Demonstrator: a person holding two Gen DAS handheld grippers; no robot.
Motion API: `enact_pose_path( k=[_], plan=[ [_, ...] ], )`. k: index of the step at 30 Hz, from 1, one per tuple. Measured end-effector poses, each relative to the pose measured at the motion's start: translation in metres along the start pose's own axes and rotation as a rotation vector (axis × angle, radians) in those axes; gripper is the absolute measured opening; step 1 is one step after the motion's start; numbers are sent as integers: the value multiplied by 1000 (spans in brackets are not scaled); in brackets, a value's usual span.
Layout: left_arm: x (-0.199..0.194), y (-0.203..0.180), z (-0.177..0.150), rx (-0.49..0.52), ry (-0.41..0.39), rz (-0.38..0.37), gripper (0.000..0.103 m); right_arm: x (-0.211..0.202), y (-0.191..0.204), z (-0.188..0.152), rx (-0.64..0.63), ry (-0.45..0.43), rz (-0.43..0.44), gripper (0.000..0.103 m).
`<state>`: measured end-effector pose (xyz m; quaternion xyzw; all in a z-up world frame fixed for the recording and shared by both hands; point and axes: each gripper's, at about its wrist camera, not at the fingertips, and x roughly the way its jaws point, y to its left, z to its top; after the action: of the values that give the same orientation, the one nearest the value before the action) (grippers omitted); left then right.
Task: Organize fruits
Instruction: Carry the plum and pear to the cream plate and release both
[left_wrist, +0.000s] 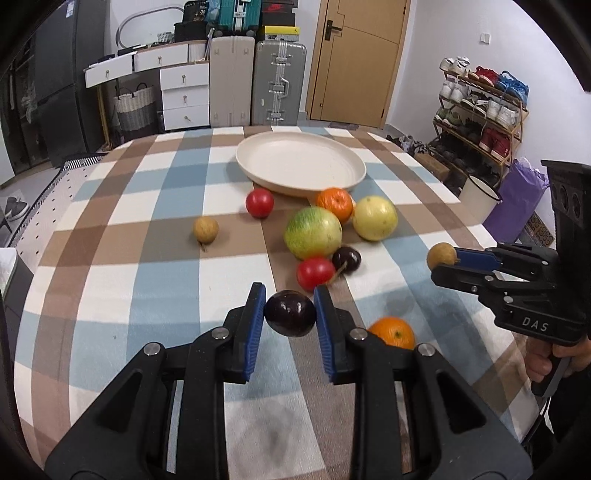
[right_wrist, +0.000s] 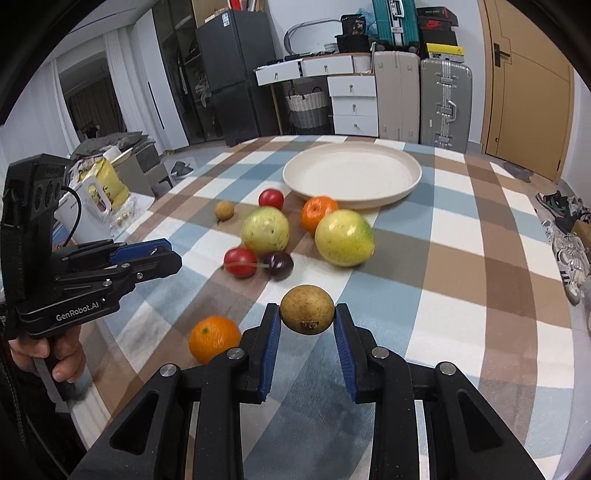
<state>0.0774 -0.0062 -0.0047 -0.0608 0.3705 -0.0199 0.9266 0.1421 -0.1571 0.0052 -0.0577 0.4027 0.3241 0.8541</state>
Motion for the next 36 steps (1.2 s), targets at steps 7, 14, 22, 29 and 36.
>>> enact_pose_path(
  k=[7,14,22,29,36],
  plan=[
    [5,-1,27,16,-33,28,24,-7,-7,24,19,-53,-4,30],
    [15,0,51,21,-52,32,24,-7,-16,46,32,-79,-3,30],
    [37,3,75,10,-64,37,24,4,-26,68,62,-94,-8,30],
    [57,7,93,15,-72,41,24,15,-33,88,77,-111,-18,30],
    [73,10,107,15,-78,47,24,28,-41,106,98,-118,-25,30]
  ],
)
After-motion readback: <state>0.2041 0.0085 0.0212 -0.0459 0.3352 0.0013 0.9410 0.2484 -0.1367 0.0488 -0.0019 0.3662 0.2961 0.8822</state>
